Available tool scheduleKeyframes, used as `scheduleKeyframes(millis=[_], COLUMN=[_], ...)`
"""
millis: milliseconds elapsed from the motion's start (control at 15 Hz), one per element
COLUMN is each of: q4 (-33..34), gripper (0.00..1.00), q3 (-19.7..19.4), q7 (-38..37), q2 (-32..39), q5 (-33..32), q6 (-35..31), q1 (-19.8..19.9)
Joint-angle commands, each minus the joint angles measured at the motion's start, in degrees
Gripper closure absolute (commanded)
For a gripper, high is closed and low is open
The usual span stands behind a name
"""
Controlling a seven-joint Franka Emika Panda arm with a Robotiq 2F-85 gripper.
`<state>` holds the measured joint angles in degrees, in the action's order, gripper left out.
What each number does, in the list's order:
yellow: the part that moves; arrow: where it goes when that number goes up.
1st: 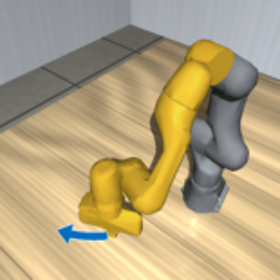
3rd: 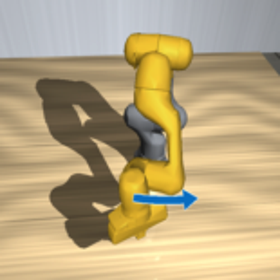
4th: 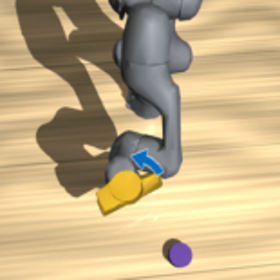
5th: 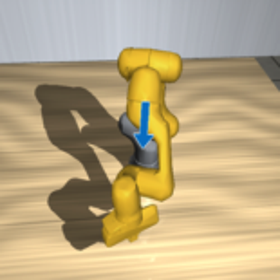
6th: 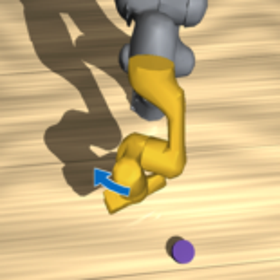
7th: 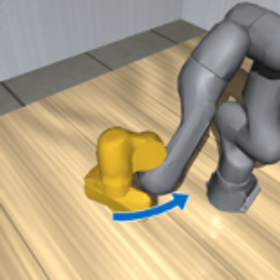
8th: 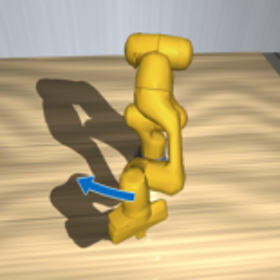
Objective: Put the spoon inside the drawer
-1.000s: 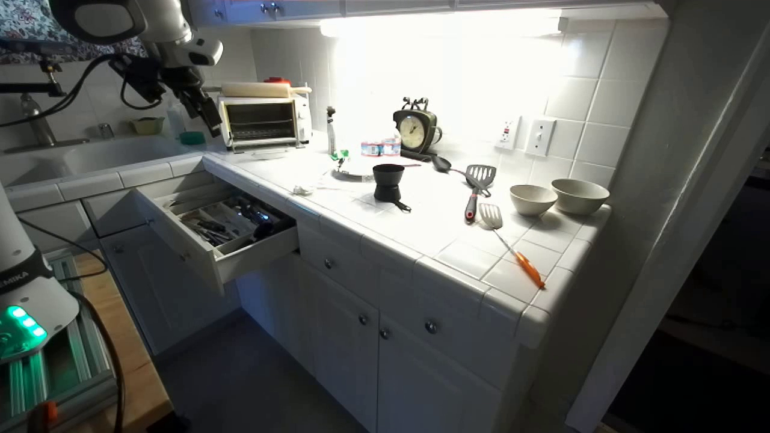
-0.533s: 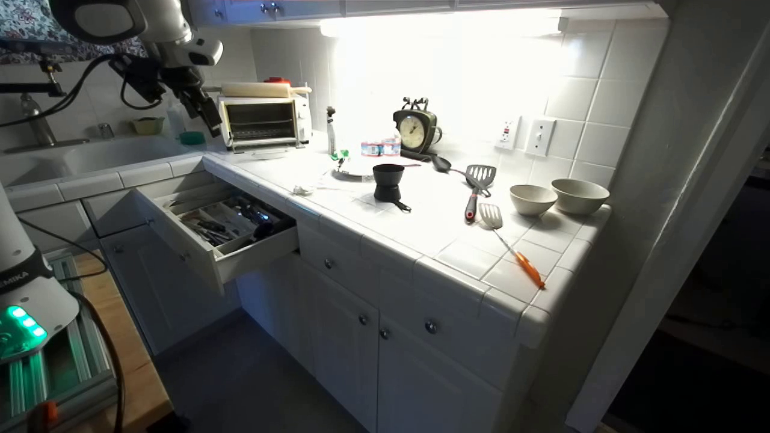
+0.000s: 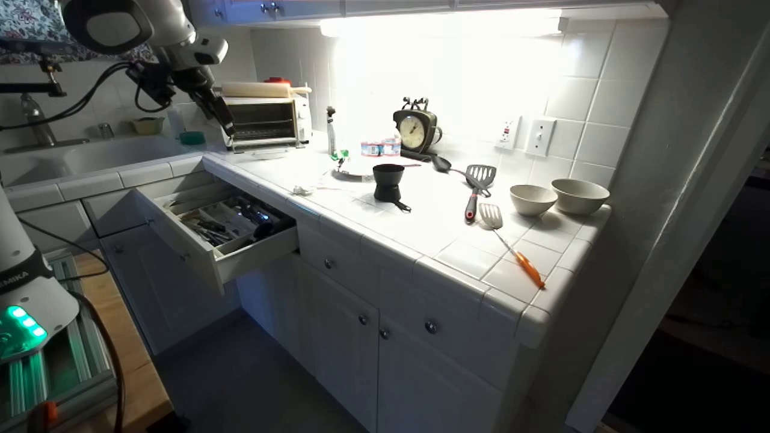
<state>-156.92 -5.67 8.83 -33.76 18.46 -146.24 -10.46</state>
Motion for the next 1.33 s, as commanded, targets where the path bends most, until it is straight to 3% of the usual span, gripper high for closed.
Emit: scheduleKeyframes(millis=[0,333,1000,1067,1267], q4=[2.4,4.0,9.0,6.6,8.1], gripper=[0.00,0.00,0.00,0.00,0.00], q3=[-0.3,-0.8,-0.5,0.1,0.1], q7=[2.4,6.2,12.6,11.3,12.1], q2=[4.9,9.4,17.6,15.0,16.5], q5=[0.4,0.8,-1.7,-0.1,-0.3], q6=[0.7,2.9,0.4,0.8,0.8], q1=[-1.9,-3.1,-0.1,-0.4,0.4])
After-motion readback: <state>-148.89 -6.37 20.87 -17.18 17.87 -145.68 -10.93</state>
